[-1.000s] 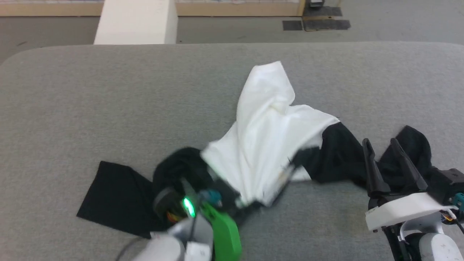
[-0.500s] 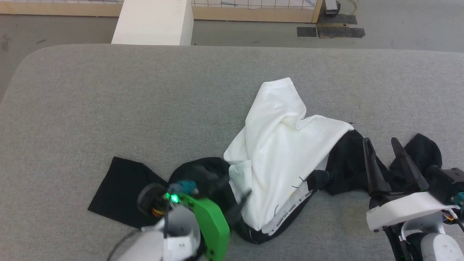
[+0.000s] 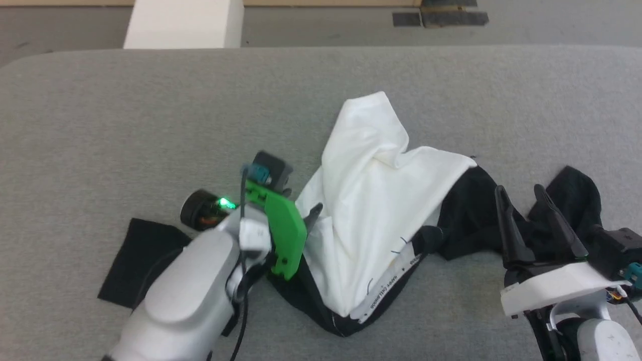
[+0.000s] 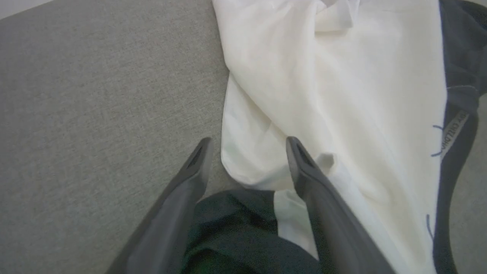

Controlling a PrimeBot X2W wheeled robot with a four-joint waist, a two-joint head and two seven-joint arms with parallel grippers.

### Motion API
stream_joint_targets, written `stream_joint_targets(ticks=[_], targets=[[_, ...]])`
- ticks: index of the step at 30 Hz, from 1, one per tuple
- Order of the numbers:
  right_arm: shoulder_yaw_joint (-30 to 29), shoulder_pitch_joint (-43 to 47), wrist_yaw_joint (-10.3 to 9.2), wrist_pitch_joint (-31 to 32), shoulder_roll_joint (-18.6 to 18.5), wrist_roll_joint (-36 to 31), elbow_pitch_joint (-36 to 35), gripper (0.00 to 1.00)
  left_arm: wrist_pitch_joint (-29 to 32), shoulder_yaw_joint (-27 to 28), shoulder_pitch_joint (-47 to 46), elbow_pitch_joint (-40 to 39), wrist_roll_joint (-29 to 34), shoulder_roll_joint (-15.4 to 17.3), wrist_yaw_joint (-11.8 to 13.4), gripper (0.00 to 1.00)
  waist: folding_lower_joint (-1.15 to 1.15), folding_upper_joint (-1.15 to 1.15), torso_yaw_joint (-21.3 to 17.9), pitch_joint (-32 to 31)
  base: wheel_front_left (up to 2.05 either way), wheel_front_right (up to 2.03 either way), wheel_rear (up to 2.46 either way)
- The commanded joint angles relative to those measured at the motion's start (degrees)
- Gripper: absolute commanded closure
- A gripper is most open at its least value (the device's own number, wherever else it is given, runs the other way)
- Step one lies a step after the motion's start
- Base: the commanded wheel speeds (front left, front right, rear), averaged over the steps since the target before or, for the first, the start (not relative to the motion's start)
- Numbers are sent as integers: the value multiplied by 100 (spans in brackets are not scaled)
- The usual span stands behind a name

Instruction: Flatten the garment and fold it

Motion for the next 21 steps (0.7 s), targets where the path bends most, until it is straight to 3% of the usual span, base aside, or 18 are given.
stream_joint_targets(ticks=[1, 4, 8, 9, 10, 14, 18, 21], targets=[[48, -109, -8, -20, 6, 55, -2, 0, 120, -11, -241, 285, -70, -75, -46, 0, 0, 0, -212, 209, 0, 0, 0], [101, -166, -8, -58, 6, 84, 45, 0, 515, -91, -500, 865, -185, -153, -114, 0, 0, 0, -358, 308, 0, 0, 0], [92, -217, -8, -131, 6, 117, 109, 0, 1617, -258, -581, 1459, -522, -190, -183, 0, 0, 0, -537, 387, 0, 0, 0], [90, -223, -8, -150, 6, 130, 116, 0, 2007, -329, -558, 1489, -700, -192, -228, 58, 0, 0, -590, 405, 0, 0, 0], [85, -226, -8, -164, 6, 132, 119, 0, 2264, -373, -544, 1437, -867, -180, -264, 100, 0, 0, -621, 420, 0, 0, 0], [105, -290, -8, -239, 6, 202, 120, 0, 2653, -559, -703, 623, -1379, 266, -323, 100, 0, 0, -788, 579, 0, 0, 0], [192, -392, -8, -356, 6, 292, 183, 0, 1780, -666, -1360, -293, -1163, 1248, -327, 100, 0, 0, -943, 802, 0, 0, 0], [272, -495, -8, -445, 6, 341, 269, 0, 1041, -579, -1851, -383, -847, 1754, -328, 100, 0, 0, -1038, 961, 0, 0, 0]])
